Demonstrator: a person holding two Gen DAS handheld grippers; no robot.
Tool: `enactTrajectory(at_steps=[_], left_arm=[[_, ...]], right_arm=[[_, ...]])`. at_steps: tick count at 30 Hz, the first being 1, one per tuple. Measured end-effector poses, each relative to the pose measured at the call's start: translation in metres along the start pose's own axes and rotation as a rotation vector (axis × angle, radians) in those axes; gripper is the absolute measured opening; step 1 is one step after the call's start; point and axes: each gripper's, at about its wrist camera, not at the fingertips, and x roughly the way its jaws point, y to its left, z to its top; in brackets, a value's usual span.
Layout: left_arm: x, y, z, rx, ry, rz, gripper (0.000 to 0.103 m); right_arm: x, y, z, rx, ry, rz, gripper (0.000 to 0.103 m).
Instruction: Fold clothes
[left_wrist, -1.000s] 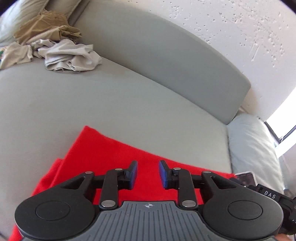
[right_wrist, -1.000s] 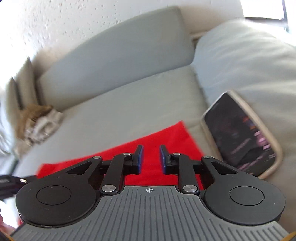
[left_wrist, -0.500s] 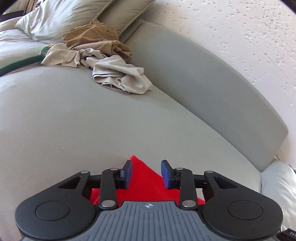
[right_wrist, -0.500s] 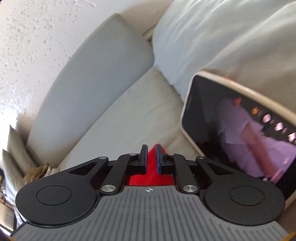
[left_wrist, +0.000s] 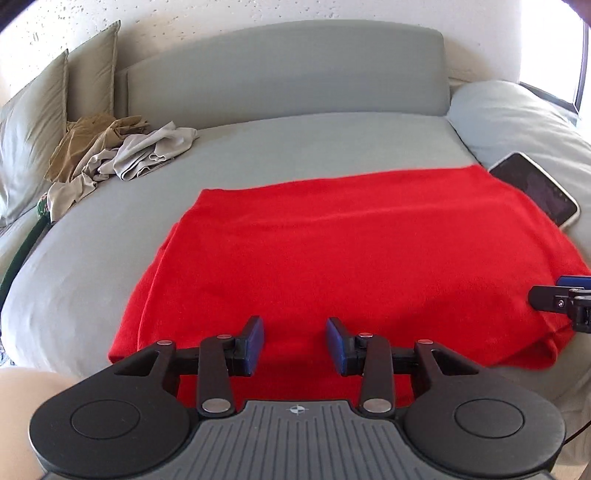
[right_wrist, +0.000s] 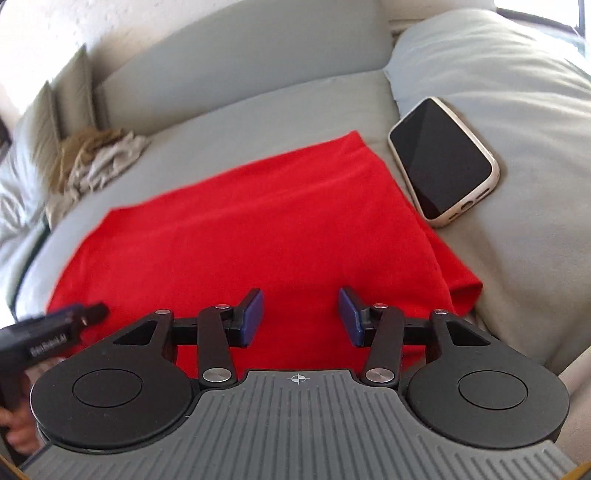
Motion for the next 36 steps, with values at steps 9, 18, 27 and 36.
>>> enactTrajectory(at_steps=[9,18,27,36], left_arm=[[-0.028,-0.008,-0.027,-0.087,0.135,-0.118,0.039],[-0.033,0.008,-0.007,-0.238,-0.048,-0.155,0.048],[0.003,0.014,0.001,-0.288,0.029,-0.17,0.044],[0.005,0.016,0.0,-0.282,0.035,-0.185,0.046]], right_arm=[[-0.037,-0.03,-0.021,0.192,0.096,0.058,0.053],[-0.041,-0.095,-0.031,0.609,-0.074,0.198,0.083],[-0.003,-0.132,-0.047,0.896,-0.045,0.366,0.069],[0.034,-0.139,-0.027,0.918,-0.075,0.399,0.07]])
